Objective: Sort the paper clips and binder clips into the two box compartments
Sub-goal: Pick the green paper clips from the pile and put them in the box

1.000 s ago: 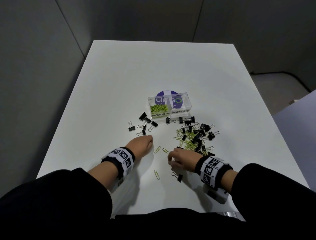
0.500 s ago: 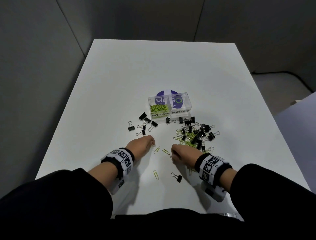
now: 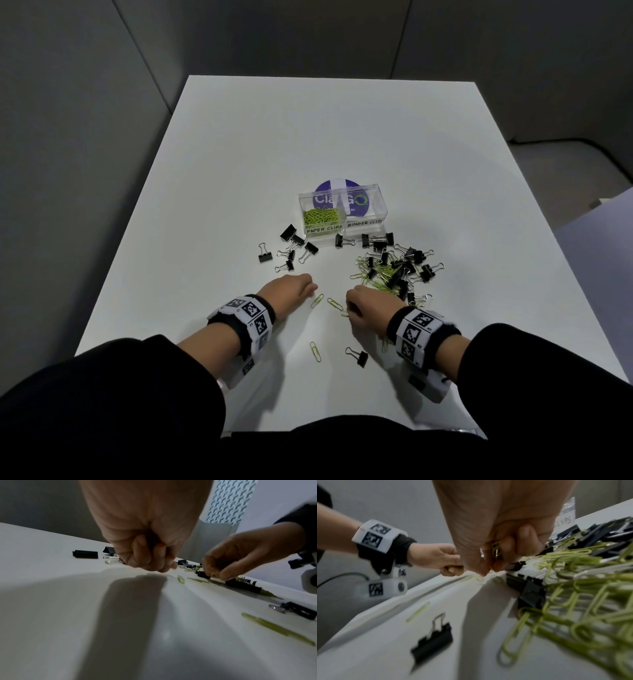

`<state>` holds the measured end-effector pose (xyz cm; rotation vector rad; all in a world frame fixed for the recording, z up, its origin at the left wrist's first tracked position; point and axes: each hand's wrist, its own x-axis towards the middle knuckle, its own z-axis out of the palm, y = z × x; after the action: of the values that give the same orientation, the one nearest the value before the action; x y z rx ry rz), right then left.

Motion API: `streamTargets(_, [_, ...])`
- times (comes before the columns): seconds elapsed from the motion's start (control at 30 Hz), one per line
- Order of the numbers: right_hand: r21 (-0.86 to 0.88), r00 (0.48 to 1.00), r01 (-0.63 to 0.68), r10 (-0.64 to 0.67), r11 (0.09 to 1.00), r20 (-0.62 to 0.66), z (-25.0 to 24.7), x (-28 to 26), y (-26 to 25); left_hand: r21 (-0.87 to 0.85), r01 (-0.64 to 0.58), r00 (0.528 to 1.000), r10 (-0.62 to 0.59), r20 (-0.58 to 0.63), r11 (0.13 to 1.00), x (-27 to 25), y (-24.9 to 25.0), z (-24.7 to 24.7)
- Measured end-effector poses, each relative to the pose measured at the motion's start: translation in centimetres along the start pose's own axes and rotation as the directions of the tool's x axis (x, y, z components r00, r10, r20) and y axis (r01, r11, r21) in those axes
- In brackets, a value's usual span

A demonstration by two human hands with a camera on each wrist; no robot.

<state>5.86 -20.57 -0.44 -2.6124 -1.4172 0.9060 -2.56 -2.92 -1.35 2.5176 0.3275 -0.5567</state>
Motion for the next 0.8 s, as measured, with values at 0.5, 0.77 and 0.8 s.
streamTargets(0.5, [0.031, 0.991, -0.126, 0.127, 0.991, -0.036, -0.9, 0.2, 0.7, 0.106, -0.021, 0.997, 0.012, 0.076, 0.994, 0.7, 0.8, 0.0])
streamTargets(0.77, [0.006, 0.992, -0.124, 0.124, 0.992, -0.012, -0.4, 1.0, 0.6, 0.134, -0.064, 0.986, 0.042, 0.162, 0.989, 0.5, 0.7, -0.3])
streamTargets(0.8, [0.006, 0.993, -0.116, 0.116, 0.993, -0.003, -0.4, 1.0, 0.6, 0.130, -0.072, 0.986, 0.051, 0.160, 0.989, 0.5, 0.6, -0.4])
